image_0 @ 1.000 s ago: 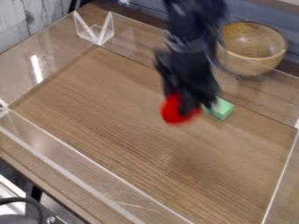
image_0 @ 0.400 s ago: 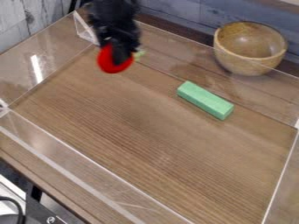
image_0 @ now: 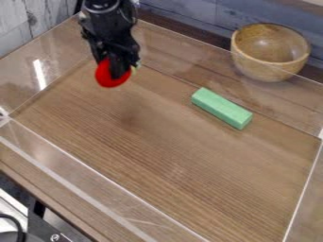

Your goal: Move the red object to the left side of the table

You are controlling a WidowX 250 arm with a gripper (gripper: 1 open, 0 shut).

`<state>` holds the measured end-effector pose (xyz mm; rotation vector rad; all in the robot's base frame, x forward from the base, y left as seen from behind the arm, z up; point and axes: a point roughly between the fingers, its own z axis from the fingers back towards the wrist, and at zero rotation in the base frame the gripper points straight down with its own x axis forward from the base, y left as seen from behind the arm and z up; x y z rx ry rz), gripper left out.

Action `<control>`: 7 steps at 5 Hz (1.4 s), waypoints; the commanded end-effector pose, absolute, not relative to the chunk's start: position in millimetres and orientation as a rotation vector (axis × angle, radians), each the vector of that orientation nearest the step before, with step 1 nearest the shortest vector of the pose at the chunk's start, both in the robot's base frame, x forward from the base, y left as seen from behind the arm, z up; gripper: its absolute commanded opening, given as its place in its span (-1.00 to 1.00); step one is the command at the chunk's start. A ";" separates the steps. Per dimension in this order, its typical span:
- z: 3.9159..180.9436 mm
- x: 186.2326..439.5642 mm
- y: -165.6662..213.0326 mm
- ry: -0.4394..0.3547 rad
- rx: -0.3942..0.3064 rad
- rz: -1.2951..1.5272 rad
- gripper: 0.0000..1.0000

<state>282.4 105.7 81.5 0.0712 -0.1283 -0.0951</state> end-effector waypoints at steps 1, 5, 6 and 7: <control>80.7 292.0 105.9 -0.146 0.091 -0.097 -1.00; 75.1 305.0 93.6 -0.110 0.053 -0.039 -1.00; 74.6 306.9 89.7 -0.103 0.044 -0.026 -1.00; 74.9 309.4 84.9 -0.095 0.035 -0.007 -1.00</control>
